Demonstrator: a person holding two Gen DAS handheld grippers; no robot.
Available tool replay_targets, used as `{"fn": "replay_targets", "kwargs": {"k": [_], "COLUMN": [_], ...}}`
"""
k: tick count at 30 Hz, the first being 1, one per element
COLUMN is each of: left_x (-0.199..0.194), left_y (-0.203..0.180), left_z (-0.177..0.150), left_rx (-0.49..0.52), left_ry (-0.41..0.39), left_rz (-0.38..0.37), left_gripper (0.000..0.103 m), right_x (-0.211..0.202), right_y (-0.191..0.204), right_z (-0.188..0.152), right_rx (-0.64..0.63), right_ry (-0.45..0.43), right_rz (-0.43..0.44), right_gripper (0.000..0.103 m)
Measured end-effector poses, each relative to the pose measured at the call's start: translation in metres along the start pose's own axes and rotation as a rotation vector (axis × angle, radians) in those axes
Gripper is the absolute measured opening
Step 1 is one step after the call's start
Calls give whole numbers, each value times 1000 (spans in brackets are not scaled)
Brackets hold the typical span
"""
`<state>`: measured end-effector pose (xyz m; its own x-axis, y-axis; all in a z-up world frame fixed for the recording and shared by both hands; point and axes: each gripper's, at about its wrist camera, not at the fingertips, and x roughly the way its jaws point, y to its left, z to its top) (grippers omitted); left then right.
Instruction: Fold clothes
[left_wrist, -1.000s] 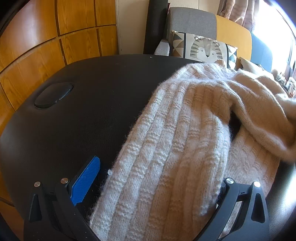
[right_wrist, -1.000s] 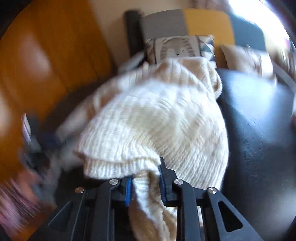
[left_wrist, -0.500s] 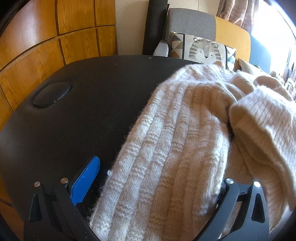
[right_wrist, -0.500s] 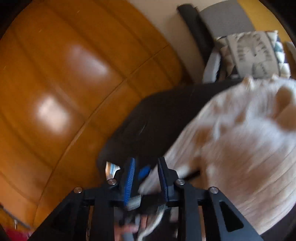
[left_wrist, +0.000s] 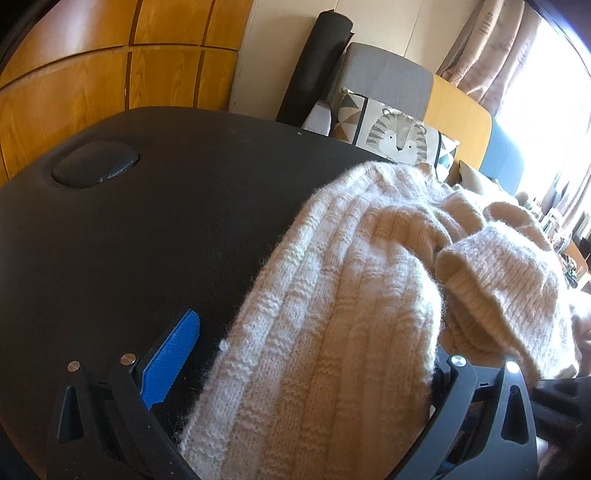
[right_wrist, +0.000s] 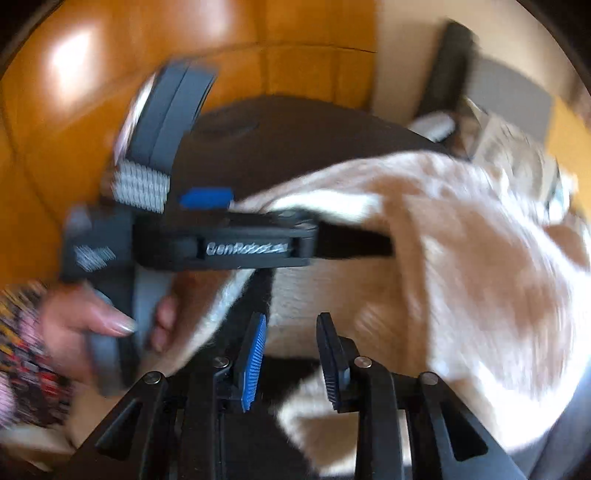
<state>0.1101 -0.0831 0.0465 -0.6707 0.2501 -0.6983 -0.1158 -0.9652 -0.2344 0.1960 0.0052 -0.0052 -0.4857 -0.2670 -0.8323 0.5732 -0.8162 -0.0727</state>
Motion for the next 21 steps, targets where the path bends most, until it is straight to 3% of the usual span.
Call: {"fn": "replay_targets", "kwargs": {"k": [4, 8, 11, 15, 21], "left_x": [3, 5, 5, 6, 9], "left_y": [-4, -5, -4, -4, -12], "left_z": [1, 0, 0, 0, -1], "left_rx": [19, 32, 36, 40, 81], "left_ry": [7, 12, 12, 13, 28], "left_rz": [19, 29, 32, 36, 78], "left_gripper": [103, 103, 103, 103, 103], "right_x": [13, 8, -21, -63, -109], "right_y": [7, -1, -3, -21, -96], "right_z": [1, -5, -46, -105, -187], "right_rx": [-65, -60, -72, -74, 40], "right_ry": [34, 57, 57, 89, 178], "right_rz": [-42, -20, -49, -151, -349], "right_gripper": [30, 15, 13, 11, 11]}}
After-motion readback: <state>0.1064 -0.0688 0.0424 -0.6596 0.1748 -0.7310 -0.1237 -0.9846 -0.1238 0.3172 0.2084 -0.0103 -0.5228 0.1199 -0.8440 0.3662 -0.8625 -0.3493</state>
